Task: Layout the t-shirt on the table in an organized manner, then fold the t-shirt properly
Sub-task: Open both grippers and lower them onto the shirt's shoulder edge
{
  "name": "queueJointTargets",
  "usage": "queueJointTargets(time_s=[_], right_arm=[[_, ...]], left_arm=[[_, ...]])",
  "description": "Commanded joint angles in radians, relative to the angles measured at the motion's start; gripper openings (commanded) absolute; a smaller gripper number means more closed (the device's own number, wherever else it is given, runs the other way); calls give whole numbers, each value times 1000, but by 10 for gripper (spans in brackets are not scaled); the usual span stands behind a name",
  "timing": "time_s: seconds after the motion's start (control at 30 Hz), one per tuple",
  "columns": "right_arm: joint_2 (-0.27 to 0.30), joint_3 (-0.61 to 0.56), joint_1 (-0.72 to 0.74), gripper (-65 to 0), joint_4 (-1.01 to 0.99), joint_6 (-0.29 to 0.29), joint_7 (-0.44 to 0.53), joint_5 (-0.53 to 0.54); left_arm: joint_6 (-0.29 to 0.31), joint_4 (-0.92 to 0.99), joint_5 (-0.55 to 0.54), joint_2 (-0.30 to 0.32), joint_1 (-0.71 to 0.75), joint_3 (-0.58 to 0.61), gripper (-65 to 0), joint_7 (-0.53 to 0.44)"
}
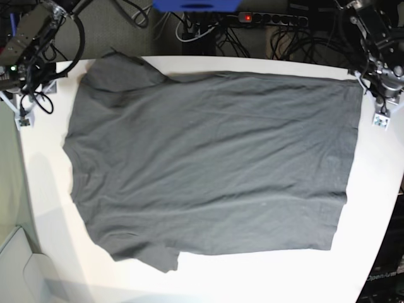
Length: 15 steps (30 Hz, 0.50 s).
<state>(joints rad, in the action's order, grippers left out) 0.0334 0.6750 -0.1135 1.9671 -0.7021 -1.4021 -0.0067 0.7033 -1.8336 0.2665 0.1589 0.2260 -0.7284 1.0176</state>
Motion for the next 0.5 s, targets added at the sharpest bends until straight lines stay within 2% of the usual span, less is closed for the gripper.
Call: queueJointTargets(time_s=[0.0, 0.1, 0.17, 0.27, 0.37, 0.47], right_arm=[[27, 4, 8, -244, 13, 4, 6, 0], [46, 5, 8, -240, 8, 4, 30, -2], [55, 5, 11, -240, -27, 4, 80, -2], [75, 7, 36, -239, -107, 4, 165, -2], [109, 7, 70, -239, -196, 4, 323, -2], [128, 5, 77, -239, -219, 4, 518, -2]], left_arm=[[-5, -15, -3, 15, -6, -1, -649, -15], [-5, -16, -3, 15, 2, -4, -614, -16], [-5, -16, -3, 8, 9, -10, -535, -23], [-5, -15, -6, -6, 22, -47, -378, -26], [-5, -24, -26, -35, 14, -102, -220, -26], [-5, -24, -143, -35, 17, -185, -137, -24]])
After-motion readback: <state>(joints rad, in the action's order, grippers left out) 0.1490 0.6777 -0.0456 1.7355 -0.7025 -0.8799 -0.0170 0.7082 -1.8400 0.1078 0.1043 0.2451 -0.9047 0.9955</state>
